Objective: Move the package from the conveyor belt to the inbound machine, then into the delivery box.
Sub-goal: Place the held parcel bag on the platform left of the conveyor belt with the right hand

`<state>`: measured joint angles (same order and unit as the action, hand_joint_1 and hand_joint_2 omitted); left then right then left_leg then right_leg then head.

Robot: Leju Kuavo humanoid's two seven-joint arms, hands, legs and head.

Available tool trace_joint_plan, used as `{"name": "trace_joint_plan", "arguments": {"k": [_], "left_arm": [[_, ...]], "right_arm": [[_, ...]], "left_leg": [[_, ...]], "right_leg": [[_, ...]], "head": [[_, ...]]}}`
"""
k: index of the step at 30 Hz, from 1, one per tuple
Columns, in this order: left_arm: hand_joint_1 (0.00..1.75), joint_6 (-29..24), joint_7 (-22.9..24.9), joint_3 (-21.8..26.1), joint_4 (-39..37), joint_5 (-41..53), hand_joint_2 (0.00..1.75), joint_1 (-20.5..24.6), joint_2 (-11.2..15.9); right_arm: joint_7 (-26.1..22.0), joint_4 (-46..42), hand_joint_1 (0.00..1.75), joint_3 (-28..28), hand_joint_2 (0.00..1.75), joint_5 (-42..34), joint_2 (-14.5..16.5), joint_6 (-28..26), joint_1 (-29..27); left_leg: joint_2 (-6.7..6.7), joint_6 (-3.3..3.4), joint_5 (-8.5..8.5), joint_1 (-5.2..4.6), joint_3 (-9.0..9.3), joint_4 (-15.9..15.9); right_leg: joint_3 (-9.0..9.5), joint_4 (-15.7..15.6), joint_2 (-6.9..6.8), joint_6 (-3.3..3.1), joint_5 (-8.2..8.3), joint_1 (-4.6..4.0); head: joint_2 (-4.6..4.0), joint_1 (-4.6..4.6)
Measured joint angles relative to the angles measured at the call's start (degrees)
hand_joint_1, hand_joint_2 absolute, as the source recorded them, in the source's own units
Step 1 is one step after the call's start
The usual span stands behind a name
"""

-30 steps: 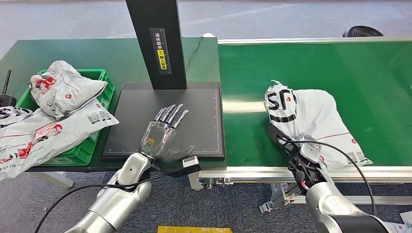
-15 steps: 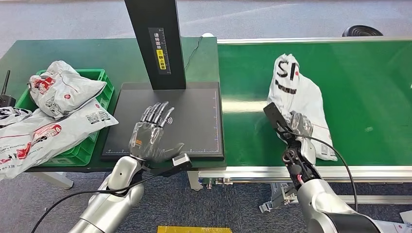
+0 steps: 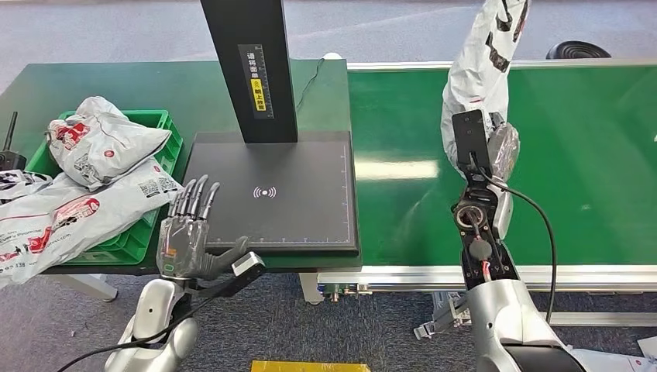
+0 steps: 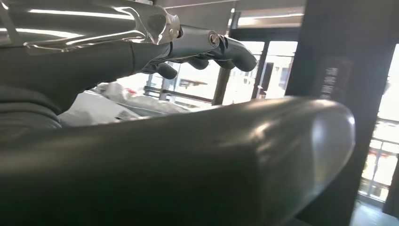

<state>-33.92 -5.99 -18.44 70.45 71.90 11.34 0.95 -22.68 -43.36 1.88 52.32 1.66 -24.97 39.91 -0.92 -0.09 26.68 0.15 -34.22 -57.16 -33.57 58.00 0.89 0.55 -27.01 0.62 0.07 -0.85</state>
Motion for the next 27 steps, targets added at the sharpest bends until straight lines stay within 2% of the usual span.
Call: {"name": "trace_joint_plan", "arguments": {"k": [5, 11, 15, 23, 27], "left_arm": [[0.0, 0.12, -0.29, 2.42, 3.61, 0.34, 0.0, -1.76, 0.01], [0.0, -0.03, -0.94, 3.77, 7.61, 0.75, 0.0, -1.27, -0.28], [0.0, 0.04, -0.94, 4.57, 9.06, 0.78, 0.0, -0.72, -0.34], [0.0, -0.05, -0.92, 5.29, 9.78, 1.11, 0.0, -0.25, -0.36], [0.0, -0.11, -0.67, 6.17, 9.8, 1.3, 0.0, 0.44, -0.36]], "right_arm": [[1.46, -5.12, 1.75, 3.86, 1.75, 5.02, 0.83, 2.47, -1.85], [1.46, -5.0, 1.75, 15.52, 1.75, 14.26, 4.15, 5.11, -4.15], [1.67, -4.23, 1.75, 21.22, 1.75, 14.26, 5.71, 5.13, -4.84], [1.49, -3.36, 1.75, 25.83, 1.75, 13.33, 6.01, 6.46, -4.85], [0.81, -2.81, 1.75, 28.57, 1.75, 13.11, 7.14, 7.71, -4.96]], "left_leg": [[0.09, -0.01, 0.01, 0.03, 0.01, 0.03], [0.16, -0.03, 0.01, 0.12, 0.05, 0.04], [0.1, -0.03, 0.0, 0.13, 0.04, 0.04], [0.13, -0.02, 0.0, 0.04, 0.02, 0.03], [0.15, -0.02, 0.01, 0.06, 0.03, 0.04]], "right_leg": [[-0.01, 0.01, 0.1, -0.01, 0.0, -0.06], [-0.02, 0.01, 0.13, -0.03, -0.01, -0.15], [-0.01, 0.02, 0.11, -0.04, -0.02, -0.14], [0.0, 0.0, 0.11, -0.02, -0.01, -0.05], [-0.02, 0.0, 0.13, -0.03, -0.01, -0.09]], "head": [[0.0, 0.01], [0.0, 0.01], [0.0, 0.0], [0.0, -0.01], [0.0, 0.01]]}}
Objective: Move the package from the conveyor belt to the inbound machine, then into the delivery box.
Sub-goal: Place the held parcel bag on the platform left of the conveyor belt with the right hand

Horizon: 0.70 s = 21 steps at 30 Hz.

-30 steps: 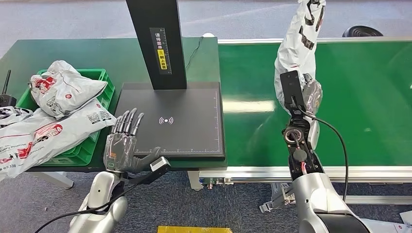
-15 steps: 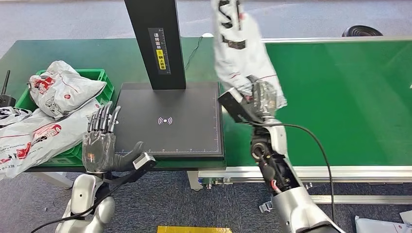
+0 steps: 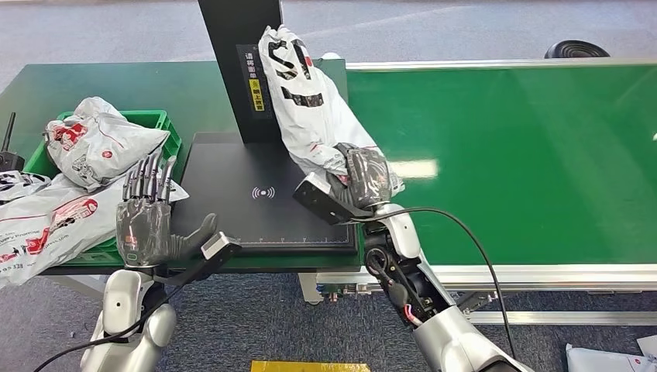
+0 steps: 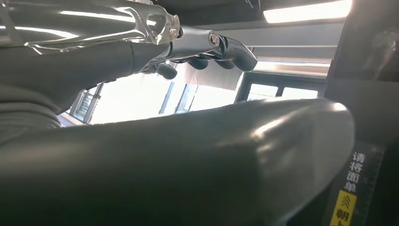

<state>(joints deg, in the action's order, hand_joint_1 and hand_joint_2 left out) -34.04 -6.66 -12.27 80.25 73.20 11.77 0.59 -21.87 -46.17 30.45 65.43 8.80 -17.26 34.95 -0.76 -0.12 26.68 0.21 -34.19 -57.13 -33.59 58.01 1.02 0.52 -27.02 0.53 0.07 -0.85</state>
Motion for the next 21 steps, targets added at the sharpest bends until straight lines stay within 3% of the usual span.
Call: {"name": "trace_joint_plan", "arguments": {"k": [21], "left_arm": [[0.0, 0.16, -0.75, 4.01, -0.08, -1.4, 0.0, 0.04, -0.05]], "right_arm": [[-2.11, 0.5, 1.75, 11.73, 1.75, -5.27, 1.35, 6.4, -0.98]], "left_leg": [[0.02, 0.0, 0.0, 0.03, -0.01, 0.01]], "right_leg": [[-0.01, 0.01, 0.0, -0.02, -0.01, -0.03]], "head": [[0.0, -0.01]]}}
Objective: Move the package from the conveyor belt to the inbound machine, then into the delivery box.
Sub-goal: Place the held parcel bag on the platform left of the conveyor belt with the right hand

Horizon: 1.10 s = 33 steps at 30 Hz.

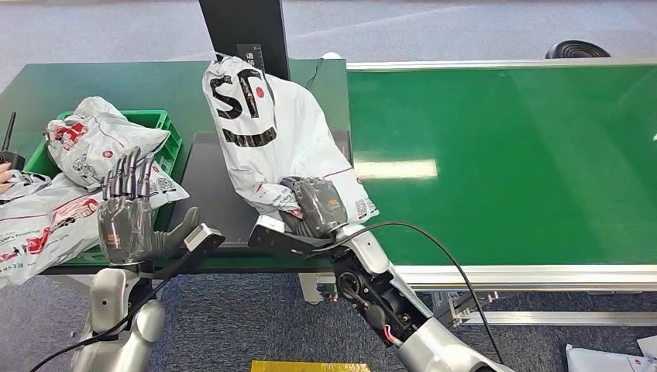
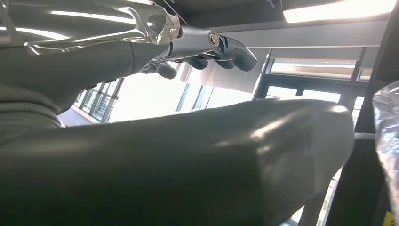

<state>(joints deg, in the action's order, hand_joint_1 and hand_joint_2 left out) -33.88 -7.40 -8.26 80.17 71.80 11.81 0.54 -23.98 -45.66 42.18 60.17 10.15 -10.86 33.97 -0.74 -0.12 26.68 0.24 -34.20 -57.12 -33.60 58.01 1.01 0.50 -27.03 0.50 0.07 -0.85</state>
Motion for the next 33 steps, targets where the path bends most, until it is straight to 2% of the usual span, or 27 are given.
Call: {"name": "trace_joint_plan", "arguments": {"k": [5, 8, 10, 12, 14, 24, 33], "left_arm": [[0.0, 0.01, -0.03, 0.13, 0.0, 0.0, 0.0, 0.0, -0.03], [0.0, 0.14, -0.05, 0.14, 0.0, 0.0, 0.0, 0.04, -0.07], [0.0, 0.35, -0.1, 0.13, -0.05, 0.01, 0.0, 0.17, -0.17], [0.0, 0.54, -0.14, 0.13, -0.22, 0.02, 0.0, 0.35, -0.35], [0.0, 0.61, -0.16, 0.11, -0.39, 0.02, 0.0, 0.45, -0.54], [0.0, 0.63, -0.22, 0.11, -1.13, -0.41, 0.0, 1.08, -0.96], [0.0, 0.3, -0.91, 0.11, -1.11, -1.11, 0.0, 0.88, -0.96]], "right_arm": [[-0.09, 0.19, 1.75, 0.93, 1.75, -0.43, 0.08, 0.04, -0.03], [-0.19, 0.48, 1.68, 1.62, 1.75, -0.73, 0.27, 0.07, -0.06], [-0.2, 0.92, 0.89, 2.14, 1.75, -0.86, 0.71, 0.0, -0.17], [-0.2, 1.49, 0.05, 2.66, 0.87, -1.0, 1.21, -0.4, -0.35], [-0.18, 2.07, 0.0, 3.04, 0.0, -1.34, 1.63, -0.93, -0.56], [0.02, 3.73, 0.0, 3.53, 0.0, -2.5, 2.46, -1.58, -0.63], [0.04, 3.82, 0.0, 3.55, 0.0, -3.0, 1.88, -2.77, -0.82]], "left_leg": [[0.01, 0.0, 0.0, 0.0, 0.0, 0.0], [0.0, 0.0, 0.0, 0.0, 0.0, 0.0], [0.01, 0.0, 0.0, 0.0, 0.0, 0.0], [0.01, 0.0, 0.0, 0.0, 0.01, 0.0], [0.01, 0.0, 0.0, 0.0, 0.01, 0.0], [0.01, 0.0, 0.0, 0.0, 0.01, 0.0], [0.0, 0.0, 0.0, 0.0, 0.01, 0.0]], "right_leg": [[0.0, 0.0, 0.0, 0.0, 0.0, 0.0], [0.01, 0.0, 0.0, 0.0, 0.0, 0.0], [0.0, 0.0, 0.0, 0.0, 0.0, 0.0], [0.0, 0.0, 0.0, 0.0, 0.0, 0.0], [0.0, 0.0, 0.0, 0.0, 0.0, 0.0], [0.01, 0.0, 0.0, 0.0, 0.0, 0.0], [0.01, 0.0, 0.0, 0.0, 0.0, 0.0]], "head": [[0.0, -0.02], [0.0, -0.02], [0.0, -0.01], [0.0, 0.0], [0.0, 0.0], [0.0, -0.02], [0.0, -0.01]]}}
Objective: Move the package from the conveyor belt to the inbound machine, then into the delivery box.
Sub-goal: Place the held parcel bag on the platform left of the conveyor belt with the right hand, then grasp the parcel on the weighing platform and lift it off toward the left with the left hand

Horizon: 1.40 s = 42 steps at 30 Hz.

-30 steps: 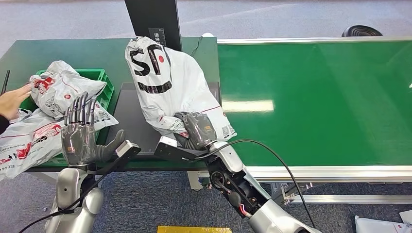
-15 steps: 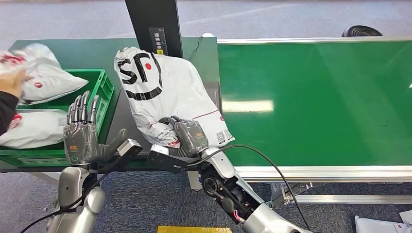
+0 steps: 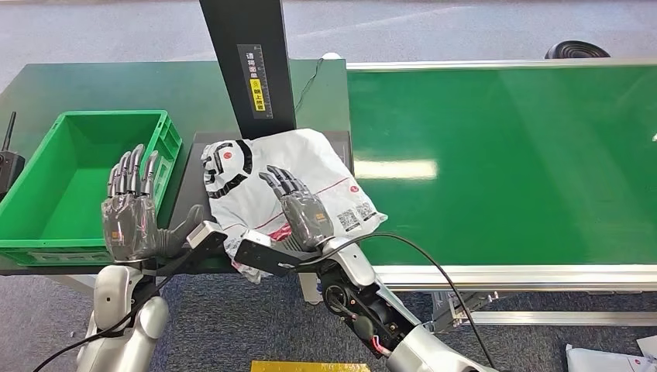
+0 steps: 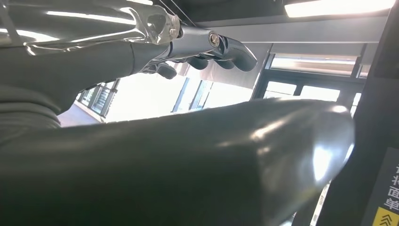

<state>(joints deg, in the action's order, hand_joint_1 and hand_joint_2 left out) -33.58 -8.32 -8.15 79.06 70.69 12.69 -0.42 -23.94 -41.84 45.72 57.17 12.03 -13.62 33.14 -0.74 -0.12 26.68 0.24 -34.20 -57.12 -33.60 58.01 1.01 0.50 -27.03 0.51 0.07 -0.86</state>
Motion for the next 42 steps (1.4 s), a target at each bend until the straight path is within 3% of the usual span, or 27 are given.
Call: {"name": "trace_joint_plan", "arguments": {"k": [9, 15, 21, 29, 36, 42], "left_arm": [[0.0, 0.33, 0.34, -0.07, 0.19, 2.51, 0.0, 0.2, -0.42], [0.0, 1.59, 0.93, -1.6, -3.19, 6.41, 0.0, 1.84, -1.16], [0.0, 1.43, 0.57, -4.04, -12.71, 5.1, 0.0, 4.79, -2.15], [0.0, -0.6, -1.37, -4.89, -28.77, 3.07, 0.0, 8.64, -3.48], [0.0, -2.09, -2.97, -5.74, -43.49, 2.75, 0.0, 13.66, -6.29], [0.0, -2.28, -3.07, -6.02, -49.91, 2.68, 0.0, 15.9, -7.98]], "right_arm": [[2.13, -1.97, 0.0, -0.54, 0.0, -1.04, -1.14, -0.98, -1.17], [5.74, -4.0, 0.0, -4.34, 0.0, 0.28, -3.03, -3.47, -1.46], [9.32, -9.38, 0.0, -12.5, 0.0, 7.61, -6.21, -7.92, -3.56], [10.55, -25.67, 0.0, -22.41, 0.0, 12.96, -11.32, -9.99, -12.8], [11.42, -36.77, 0.0, -24.62, 0.0, 15.58, -13.93, -8.41, -20.01], [12.01, -42.43, 0.0, -24.8, 0.0, 15.98, -15.13, -8.44, -24.38]], "left_leg": [[0.0, 0.0, 0.0, 0.0, 0.02, -0.01], [-0.02, 0.01, 0.0, -0.02, 0.04, -0.02], [-0.02, 0.01, 0.0, -0.05, 0.05, -0.05], [-0.05, -0.01, 0.05, -0.05, 0.03, -0.04], [-0.07, -0.01, 0.05, -0.05, 0.04, -0.03], [-0.09, 0.0, 0.06, -0.05, 0.04, -0.03]], "right_leg": [[0.0, 0.0, 0.0, 0.0, 0.0, 0.0], [0.01, -0.02, -0.01, 0.01, 0.01, 0.02], [0.03, -0.02, -0.01, 0.03, 0.03, 0.05], [-0.02, -0.03, 0.0, 0.02, 0.01, 0.05], [0.03, -0.04, -0.01, 0.03, 0.02, 0.05], [0.04, -0.04, -0.02, 0.03, 0.01, 0.05]], "head": [[0.0, 0.01], [0.0, 0.0], [0.0, 0.01], [0.0, 0.01], [0.0, 0.01], [0.0, 0.01]]}}
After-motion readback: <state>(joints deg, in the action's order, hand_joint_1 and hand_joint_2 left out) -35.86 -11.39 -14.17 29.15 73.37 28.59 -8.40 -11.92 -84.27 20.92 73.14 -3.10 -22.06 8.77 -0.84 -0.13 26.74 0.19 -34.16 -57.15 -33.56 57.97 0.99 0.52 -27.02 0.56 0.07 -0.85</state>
